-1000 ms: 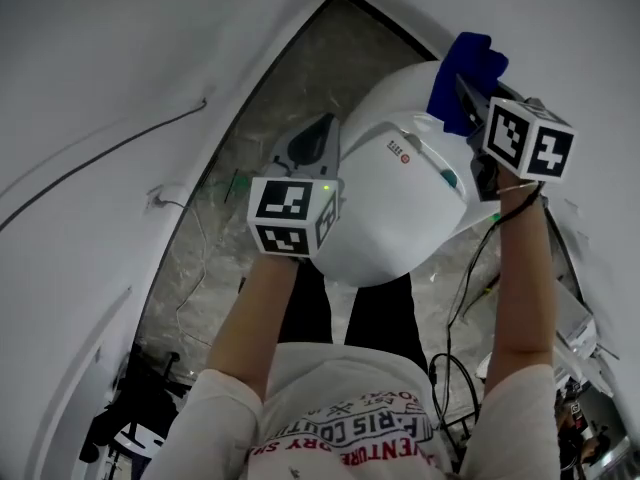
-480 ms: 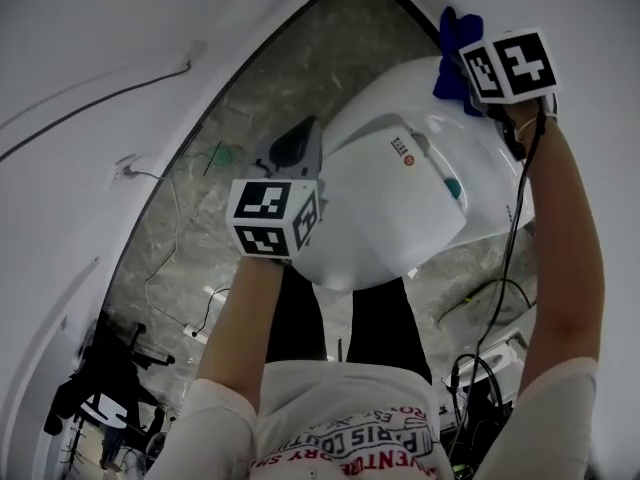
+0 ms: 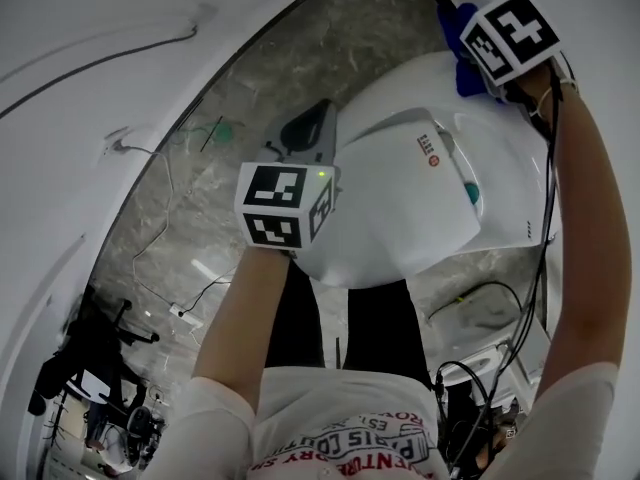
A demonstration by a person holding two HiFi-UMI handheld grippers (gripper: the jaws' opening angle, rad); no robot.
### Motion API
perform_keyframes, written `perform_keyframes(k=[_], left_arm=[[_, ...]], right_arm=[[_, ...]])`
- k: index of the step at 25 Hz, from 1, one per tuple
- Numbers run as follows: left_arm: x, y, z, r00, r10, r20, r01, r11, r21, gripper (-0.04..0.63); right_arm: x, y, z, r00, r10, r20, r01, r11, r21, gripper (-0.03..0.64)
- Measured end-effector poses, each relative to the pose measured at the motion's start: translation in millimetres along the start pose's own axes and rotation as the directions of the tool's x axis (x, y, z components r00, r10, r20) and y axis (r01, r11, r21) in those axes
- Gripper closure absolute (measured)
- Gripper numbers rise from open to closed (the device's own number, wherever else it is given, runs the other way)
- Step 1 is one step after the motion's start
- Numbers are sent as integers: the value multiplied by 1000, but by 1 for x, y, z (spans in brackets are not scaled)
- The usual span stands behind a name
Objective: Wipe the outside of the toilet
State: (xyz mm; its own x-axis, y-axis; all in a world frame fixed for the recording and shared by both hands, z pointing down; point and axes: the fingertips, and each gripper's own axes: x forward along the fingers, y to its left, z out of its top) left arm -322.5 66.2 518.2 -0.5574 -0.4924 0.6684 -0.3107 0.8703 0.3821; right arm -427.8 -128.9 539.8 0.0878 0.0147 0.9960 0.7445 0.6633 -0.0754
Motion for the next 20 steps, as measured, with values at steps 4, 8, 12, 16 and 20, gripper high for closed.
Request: perform_keyframes(k=[4, 8, 12, 16, 20], left_arm=[[0, 11, -14, 1000, 11, -1, -11, 1000, -27, 589], [-3, 36, -38, 999, 44, -22, -45, 997, -60, 589], [-14, 53, -60, 997, 66, -42, -70, 994, -90, 589], [-23, 68, -78, 996, 76, -51, -81, 990, -114, 589], [-30, 78, -96, 995, 84, -58, -91, 987, -134, 589]], right_arm=[[19, 10, 9, 999, 1, -36, -2, 999, -48, 540], [42, 28, 21, 996, -17, -88, 6, 992, -129, 541], [64, 54, 30, 987, -32, -156, -6, 972, -237, 541], [84, 82, 38, 977, -18, -211, -50, 948, -315, 541], [100, 100, 41, 973, 5, -231, -82, 942, -325, 541]])
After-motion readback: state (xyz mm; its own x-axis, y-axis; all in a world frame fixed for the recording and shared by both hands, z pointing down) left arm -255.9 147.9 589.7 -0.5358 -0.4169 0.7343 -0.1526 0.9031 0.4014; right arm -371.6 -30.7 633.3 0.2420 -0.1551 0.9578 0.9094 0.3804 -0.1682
